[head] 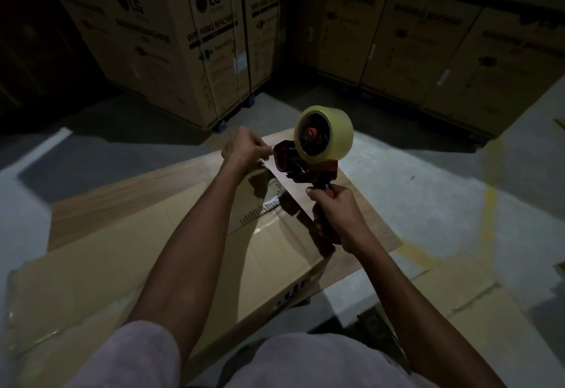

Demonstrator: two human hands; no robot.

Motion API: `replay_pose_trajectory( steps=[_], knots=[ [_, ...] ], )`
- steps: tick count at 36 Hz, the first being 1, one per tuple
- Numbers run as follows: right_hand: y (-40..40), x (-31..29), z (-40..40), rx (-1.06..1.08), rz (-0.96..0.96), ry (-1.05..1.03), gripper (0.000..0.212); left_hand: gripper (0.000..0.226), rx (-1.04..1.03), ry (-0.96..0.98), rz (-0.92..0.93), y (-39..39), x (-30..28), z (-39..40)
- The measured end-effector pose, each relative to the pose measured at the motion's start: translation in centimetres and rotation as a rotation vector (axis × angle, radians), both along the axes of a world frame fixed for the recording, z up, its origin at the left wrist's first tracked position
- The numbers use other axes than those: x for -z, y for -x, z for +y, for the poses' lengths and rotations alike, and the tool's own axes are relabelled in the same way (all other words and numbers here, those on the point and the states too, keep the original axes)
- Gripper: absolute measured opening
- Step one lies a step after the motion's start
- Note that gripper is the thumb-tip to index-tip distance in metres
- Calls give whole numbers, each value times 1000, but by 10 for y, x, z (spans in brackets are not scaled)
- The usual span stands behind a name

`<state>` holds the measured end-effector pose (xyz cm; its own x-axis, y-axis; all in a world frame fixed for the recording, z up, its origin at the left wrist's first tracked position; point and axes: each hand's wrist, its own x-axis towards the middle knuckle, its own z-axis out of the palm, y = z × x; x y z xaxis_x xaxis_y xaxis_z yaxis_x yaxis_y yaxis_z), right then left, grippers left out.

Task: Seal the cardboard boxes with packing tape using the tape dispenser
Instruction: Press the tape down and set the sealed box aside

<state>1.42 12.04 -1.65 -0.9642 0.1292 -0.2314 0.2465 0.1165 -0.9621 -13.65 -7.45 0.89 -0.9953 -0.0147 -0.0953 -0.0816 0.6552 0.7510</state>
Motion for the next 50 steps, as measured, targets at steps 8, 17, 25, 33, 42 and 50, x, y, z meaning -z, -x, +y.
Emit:
replay_pose_trajectory(
  steps=[8, 17, 25, 33, 42, 50],
  knots=[
    [0, 2, -8, 6, -18, -73, 29, 19, -45, 76, 46, 11, 12, -6],
    [-5, 8, -13, 48, -73, -70, 34, 20, -6, 48, 40, 14, 34, -11],
    [-1, 4, -16, 55, -94, -95, 33, 24, -7, 87, 30, 19, 35, -12],
    [1, 9, -17, 70, -96, -134, 30, 23, -3, 106, 45, 18, 40, -11],
    [4, 9, -20, 76, -100, -173, 31, 29, -33, 86, -37, 22, 38, -11],
    [4, 6, -23, 68, -93, -256, 36, 40, -137, -27, -161, 24, 32, -10]
  ],
)
